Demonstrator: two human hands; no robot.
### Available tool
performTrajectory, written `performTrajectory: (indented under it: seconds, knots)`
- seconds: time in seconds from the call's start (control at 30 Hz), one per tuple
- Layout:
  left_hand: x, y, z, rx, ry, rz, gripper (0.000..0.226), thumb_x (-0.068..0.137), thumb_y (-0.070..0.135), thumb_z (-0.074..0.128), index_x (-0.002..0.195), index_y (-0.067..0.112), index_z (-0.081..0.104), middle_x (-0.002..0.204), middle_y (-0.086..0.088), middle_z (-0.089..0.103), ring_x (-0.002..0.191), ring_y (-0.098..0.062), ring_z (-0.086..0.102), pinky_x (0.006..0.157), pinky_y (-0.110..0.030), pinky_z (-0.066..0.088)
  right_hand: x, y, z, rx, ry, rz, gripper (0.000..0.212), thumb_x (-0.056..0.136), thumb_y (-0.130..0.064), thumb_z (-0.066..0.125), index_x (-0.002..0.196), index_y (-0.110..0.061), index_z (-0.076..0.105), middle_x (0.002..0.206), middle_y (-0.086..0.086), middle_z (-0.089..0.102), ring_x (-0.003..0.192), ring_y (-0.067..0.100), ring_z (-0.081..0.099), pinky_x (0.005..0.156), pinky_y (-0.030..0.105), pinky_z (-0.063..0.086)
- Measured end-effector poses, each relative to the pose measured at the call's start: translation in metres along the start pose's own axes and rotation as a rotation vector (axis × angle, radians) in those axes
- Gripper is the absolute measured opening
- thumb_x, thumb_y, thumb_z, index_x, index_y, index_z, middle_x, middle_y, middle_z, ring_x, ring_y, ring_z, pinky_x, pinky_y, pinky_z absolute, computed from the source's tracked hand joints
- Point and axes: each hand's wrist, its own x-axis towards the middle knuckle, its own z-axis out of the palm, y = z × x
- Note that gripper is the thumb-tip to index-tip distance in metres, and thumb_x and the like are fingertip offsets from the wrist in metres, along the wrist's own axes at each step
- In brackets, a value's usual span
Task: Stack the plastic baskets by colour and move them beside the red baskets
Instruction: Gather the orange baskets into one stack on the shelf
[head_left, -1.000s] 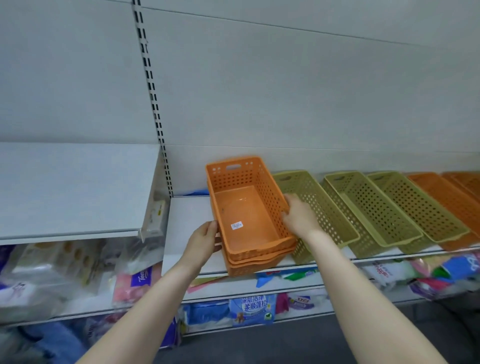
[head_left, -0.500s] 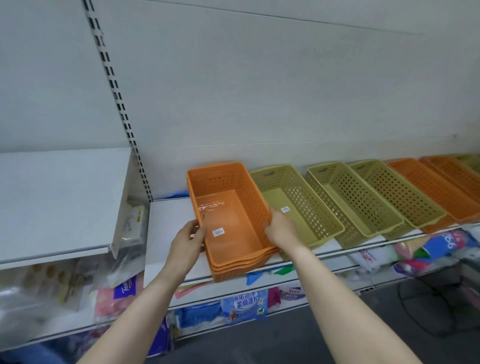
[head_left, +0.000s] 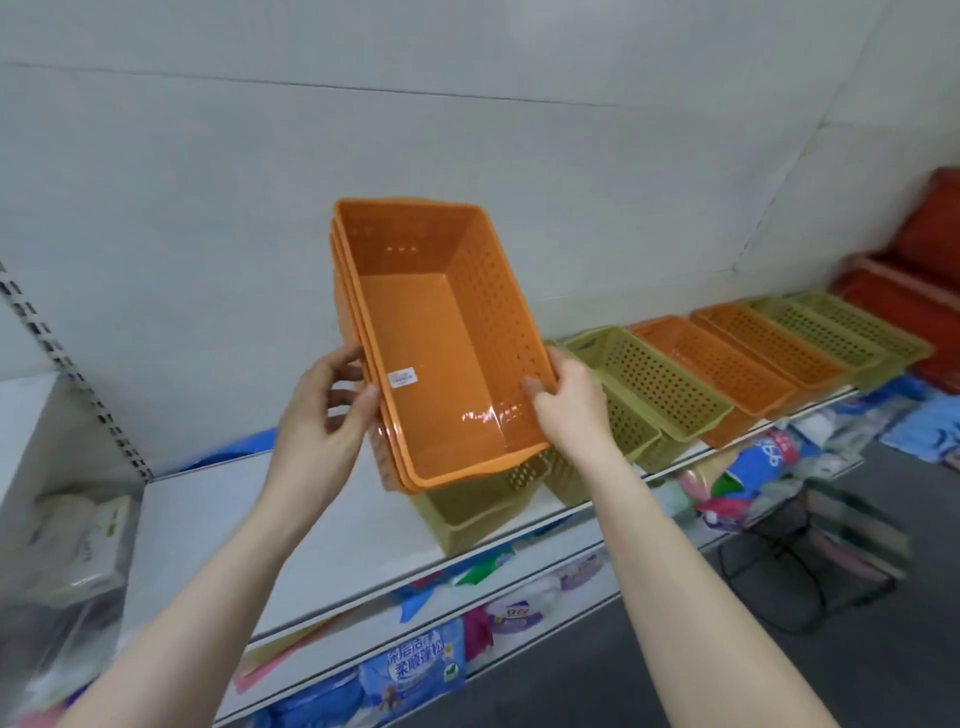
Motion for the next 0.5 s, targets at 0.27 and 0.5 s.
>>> performTrajectory:
  seconds: [0.27,0.5]
  knots:
    - [0.004,0.059,0.191,-0.050,-0.256,0.088,0.045,0.093,0.022,0.060,0.135,0.026,0.046,0.106,0.014,0.062,0.091,0.001,0.062,0.075,-0.010,0.050,0.032,0.133,-0.155,-0.192,0.173,0.026,0.018,0.093,-0.022,0.057,0.108,-0.028,0.064,0.099,-0.002,0.073,0.094,0.027,0.065,0.084,0.036,0.047]
    - [0.006,0.075,0.350,0.041,-0.455,0.069,0.046,0.095,0.028,0.054,0.139,0.022,0.043,0.116,0.005,0.061,0.098,-0.002,0.060,0.086,-0.023,0.051,0.059,0.252,-0.259,-0.182,0.286,0.180,0.012,0.090,-0.021,0.059,0.100,-0.026,0.064,0.091,-0.001,0.071,0.089,0.031,0.064,0.078,0.041,0.051]
